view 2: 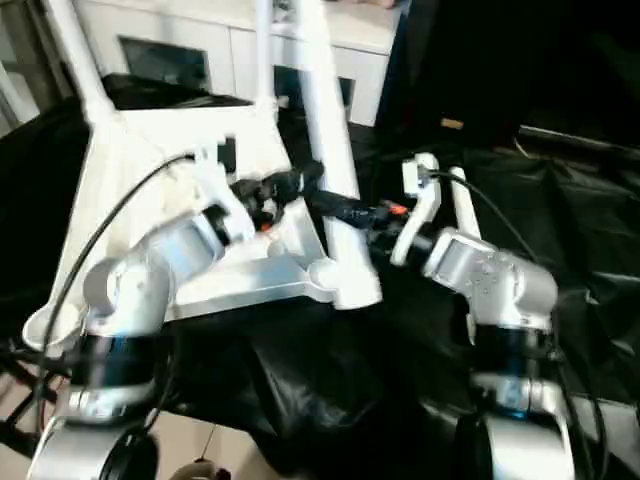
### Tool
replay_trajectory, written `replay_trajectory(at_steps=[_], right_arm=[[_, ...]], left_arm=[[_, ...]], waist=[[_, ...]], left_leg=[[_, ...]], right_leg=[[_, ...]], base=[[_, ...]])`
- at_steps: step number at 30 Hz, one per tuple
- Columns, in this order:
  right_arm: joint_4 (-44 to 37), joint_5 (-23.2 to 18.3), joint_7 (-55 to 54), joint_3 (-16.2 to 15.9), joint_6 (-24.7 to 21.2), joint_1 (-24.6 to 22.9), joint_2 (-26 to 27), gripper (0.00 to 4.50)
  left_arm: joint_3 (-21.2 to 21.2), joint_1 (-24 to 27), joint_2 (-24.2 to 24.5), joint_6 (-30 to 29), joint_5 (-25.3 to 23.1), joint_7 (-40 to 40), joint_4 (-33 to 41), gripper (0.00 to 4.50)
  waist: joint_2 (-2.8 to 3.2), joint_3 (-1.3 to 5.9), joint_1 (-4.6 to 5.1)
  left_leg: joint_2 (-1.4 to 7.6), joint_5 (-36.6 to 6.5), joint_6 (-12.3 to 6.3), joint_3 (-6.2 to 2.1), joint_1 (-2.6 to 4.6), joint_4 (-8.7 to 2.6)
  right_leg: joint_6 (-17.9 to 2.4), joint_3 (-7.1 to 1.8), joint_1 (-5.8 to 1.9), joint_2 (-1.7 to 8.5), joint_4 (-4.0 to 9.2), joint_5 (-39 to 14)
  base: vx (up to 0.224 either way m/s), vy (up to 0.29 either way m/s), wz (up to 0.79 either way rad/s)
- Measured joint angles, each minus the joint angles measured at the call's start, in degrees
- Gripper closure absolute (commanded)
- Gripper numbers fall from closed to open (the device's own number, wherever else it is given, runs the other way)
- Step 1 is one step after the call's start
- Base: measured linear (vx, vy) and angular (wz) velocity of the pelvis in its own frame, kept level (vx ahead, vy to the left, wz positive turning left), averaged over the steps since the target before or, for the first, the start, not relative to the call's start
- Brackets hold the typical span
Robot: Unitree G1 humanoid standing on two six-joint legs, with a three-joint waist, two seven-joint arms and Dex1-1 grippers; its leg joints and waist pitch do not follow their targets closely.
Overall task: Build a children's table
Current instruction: Pick table leg
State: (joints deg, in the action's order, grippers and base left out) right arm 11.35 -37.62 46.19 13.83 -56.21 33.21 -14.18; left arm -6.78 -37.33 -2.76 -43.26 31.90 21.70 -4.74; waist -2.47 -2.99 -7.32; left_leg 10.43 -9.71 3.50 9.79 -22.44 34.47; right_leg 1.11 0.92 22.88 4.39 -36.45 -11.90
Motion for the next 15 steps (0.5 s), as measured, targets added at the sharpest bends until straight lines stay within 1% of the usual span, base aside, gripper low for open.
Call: replay_trajectory(at_steps=[3, 8, 10, 13, 15], right_arm=[[-1.3, -0.1, 1.2, -0.9, 0.0, -1.2, -0.1, 2.72], [-4.3, -0.8, 2.8, -2.8, 0.1, -1.8, -0.4, 2.72], [-4.7, -1.0, 3.0, -3.1, 0.2, -1.9, -0.4, 2.72], [-4.7, -1.0, 3.0, -3.4, 0.4, -1.9, -0.5, 2.72], [-4.7, -1.0, 3.0, -3.6, 0.6, -2.0, -0.5, 2.72]], left_arm=[[0.0, 0.0, -0.9, -0.6, 0.6, -0.2, -0.2, 1.72], [-1.3, 0.0, -2.6, -1.7, 4.1, 0.0, -0.2, 1.72], [-1.3, 0.0, -2.6, -2.2, 4.7, 0.0, -0.2, 2.02], [-1.3, 0.0, -2.6, -2.7, 5.0, 0.0, -0.1, 2.13], [-1.3, 0.0, -2.6, -2.8, 5.1, 0.0, 0.0, 2.36]], waist=[[-0.14, -0.08, -0.17], [-0.26, -0.15, -0.44], [-0.27, -0.16, -0.56], [-0.28, -0.16, -0.76], [-0.28, -0.17, -0.76]], left_leg=[[0.02, 0.0, 0.01, 0.0, -0.04, -0.01], [0.05, 0.0, 0.01, 0.01, -0.04, -0.03], [0.06, 0.0, 0.01, 0.01, -0.04, -0.04], [0.06, 0.0, 0.0, 0.02, -0.07, -0.04], [0.05, 0.0, 0.0, 0.02, -0.08, -0.04]], right_leg=[[0.0, 0.01, 0.01, 0.0, 0.06, 0.1], [0.0, 0.02, 0.02, -0.02, 0.1, 0.1], [0.0, 0.02, 0.02, -0.03, 0.13, 0.1], [0.0, 0.02, 0.01, -0.02, 0.18, 0.1], [0.0, 0.02, 0.01, -0.02, 0.21, 0.1]], base=[[0.0, 0.0, 0.0], [0.0, 0.0, 0.0], [0.0, 0.0, 0.0], [0.0, 0.0, 0.0], [0.0, 0.0, 0.0]])
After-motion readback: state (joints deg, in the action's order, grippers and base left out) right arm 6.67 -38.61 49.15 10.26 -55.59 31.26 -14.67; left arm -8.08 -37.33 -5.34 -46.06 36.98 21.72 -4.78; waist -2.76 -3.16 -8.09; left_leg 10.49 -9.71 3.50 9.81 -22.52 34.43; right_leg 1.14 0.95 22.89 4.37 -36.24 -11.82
